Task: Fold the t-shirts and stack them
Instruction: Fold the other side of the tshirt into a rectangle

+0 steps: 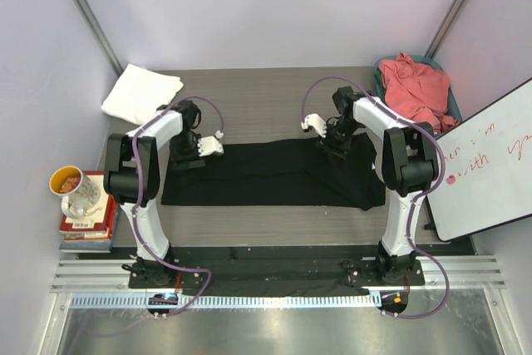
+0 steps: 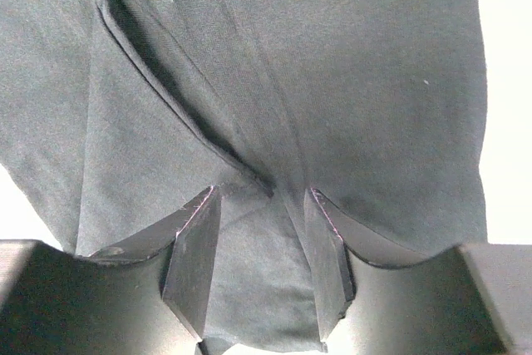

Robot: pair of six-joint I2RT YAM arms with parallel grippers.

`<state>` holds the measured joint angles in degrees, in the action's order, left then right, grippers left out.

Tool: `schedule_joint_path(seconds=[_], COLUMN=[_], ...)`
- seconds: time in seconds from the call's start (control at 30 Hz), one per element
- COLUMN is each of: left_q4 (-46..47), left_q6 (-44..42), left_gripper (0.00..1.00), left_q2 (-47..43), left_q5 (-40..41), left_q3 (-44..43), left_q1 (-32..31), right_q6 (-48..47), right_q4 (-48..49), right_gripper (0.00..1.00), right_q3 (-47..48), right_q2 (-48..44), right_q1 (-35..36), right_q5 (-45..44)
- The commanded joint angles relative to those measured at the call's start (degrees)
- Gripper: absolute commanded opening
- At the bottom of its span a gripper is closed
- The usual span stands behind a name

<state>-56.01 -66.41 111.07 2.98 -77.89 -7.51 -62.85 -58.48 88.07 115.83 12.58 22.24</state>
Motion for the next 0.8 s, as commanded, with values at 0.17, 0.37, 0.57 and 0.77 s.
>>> schedule_joint_path(seconds=[0.17, 0.37, 0.57, 0.77], left_q4=[-1.4, -1.3, -1.2, -1.4], left_q6=[-0.3, -0.6, -0.8, -0.7], left_gripper=[0.68, 0.68, 0.68, 0.68], left_q2=[0.0, 0.0, 0.3, 1.0], left_q5=[-0.6, -0.6, -0.7, -1.2], left_q3=[-1.7, -1.7, -1.7, -2.7], left_q1=[-0.2, -0.2, -0.2, -0.2], right_q6=[-0.6, -0.3, -1.0, -1.0], right_q4=[-0.5, -1.1, -6.1, -9.9], right_gripper=[0.46, 0.01, 0.01, 0.14], right_q3=[0.6, 1.4, 4.2, 6.1], right_q2=[2.9, 1.9, -0.9, -2.4], right_q1=[0.3, 0.7, 1.3, 1.7], right_q5=[0.7, 0.2, 0.5, -0.7])
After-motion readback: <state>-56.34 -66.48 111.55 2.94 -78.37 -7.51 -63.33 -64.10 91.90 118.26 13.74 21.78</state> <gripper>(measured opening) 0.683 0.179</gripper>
